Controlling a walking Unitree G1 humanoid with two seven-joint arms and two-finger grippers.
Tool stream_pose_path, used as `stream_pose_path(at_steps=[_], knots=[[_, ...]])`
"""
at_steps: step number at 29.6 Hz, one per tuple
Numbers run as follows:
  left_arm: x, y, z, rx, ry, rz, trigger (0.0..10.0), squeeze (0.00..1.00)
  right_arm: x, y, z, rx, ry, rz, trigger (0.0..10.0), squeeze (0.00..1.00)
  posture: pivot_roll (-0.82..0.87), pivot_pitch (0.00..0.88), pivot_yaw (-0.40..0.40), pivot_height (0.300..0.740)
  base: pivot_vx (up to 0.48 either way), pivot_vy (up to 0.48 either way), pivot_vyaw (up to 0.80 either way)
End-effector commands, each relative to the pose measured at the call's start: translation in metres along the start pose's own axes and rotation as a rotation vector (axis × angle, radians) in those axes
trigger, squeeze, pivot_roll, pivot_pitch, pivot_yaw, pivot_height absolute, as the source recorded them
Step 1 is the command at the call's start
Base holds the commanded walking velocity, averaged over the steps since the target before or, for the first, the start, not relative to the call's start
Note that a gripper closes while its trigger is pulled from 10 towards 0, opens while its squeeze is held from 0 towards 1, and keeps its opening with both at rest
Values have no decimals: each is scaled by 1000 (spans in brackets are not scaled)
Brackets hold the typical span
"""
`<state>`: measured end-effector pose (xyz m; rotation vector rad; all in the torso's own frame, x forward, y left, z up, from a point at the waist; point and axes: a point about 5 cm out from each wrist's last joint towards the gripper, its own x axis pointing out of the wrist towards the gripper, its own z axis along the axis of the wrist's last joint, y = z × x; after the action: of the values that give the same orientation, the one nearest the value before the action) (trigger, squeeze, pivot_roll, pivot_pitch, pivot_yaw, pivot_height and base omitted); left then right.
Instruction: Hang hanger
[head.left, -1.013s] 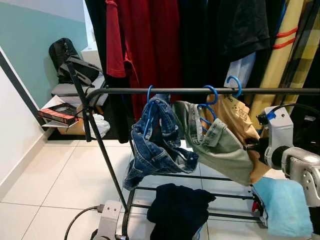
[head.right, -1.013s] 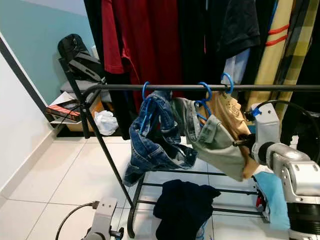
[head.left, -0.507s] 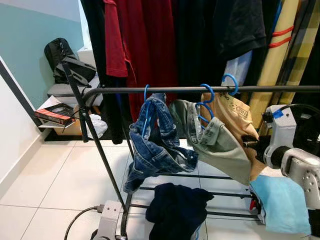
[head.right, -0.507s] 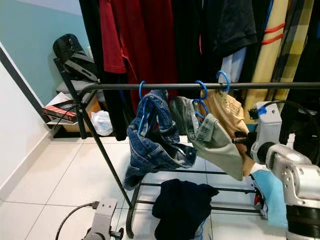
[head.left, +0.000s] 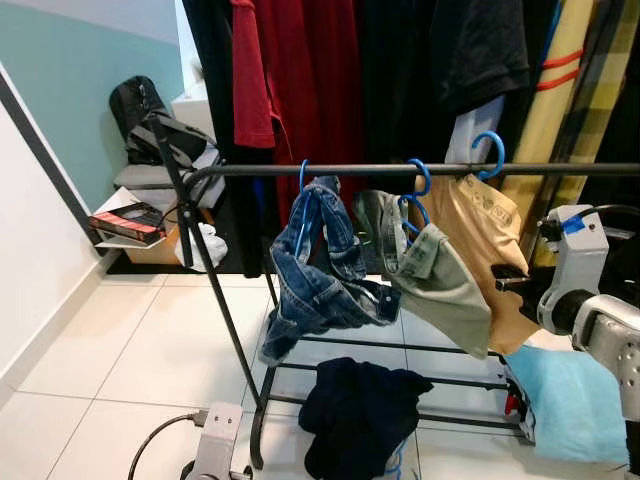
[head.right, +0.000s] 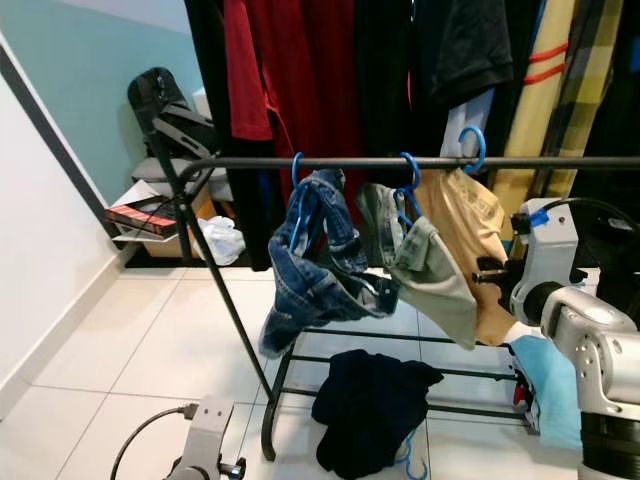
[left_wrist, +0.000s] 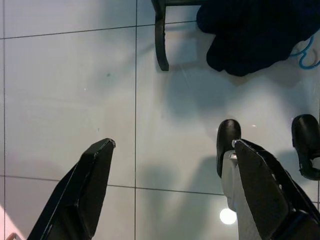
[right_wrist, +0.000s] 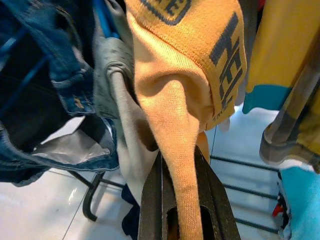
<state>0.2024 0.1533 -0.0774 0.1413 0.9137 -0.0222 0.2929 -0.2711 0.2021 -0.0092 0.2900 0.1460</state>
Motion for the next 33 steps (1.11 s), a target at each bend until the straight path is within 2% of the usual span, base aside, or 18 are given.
stream_pose_path(at_steps=[1, 7, 11, 16, 18, 21, 24, 33], knots=[[0, 7, -1, 23, 11, 15, 10000, 0, -5, 2, 23, -39, -116, 7, 0, 0, -140, 0, 87, 740, -322, 0, 0], [0, 7, 0, 26, 9, 14, 10000, 0, -6, 1, 26, -54, -126, -3, 0, 0, -142, 0, 87, 740, -321, 0, 0], [0, 7, 1, 25, 6, 13, 10000, 0, -6, 1, 7, -64, 15, -1, 0, 0, -142, 0, 87, 740, -309, 0, 0], [1, 6, 1, 25, 5, 12, 10000, 0, -6, -2, -1, -55, 72, -19, 0, 0, -142, 0, 88, 740, -306, 0, 0], [1, 6, 2, 25, 3, 11, 10000, 0, -7, -5, -11, -45, 133, -36, 0, 0, -143, 0, 88, 740, -302, 0, 0], [1, 6, 2, 25, 3, 11, 10000, 0, -7, -5, -13, -42, 143, -34, 0, 0, -143, 0, 88, 740, -299, 0, 0], [1, 6, 2, 25, 1, 8, 10000, 0, -9, 1, -17, -50, 179, 19, 0, 0, -143, 0, 88, 740, -293, 0, 0], [1, 7, 2, 21, -2, 6, 10000, 0, -15, 6, -16, -80, 193, 99, 0, 0, -145, 0, 89, 740, -280, 0, 0]])
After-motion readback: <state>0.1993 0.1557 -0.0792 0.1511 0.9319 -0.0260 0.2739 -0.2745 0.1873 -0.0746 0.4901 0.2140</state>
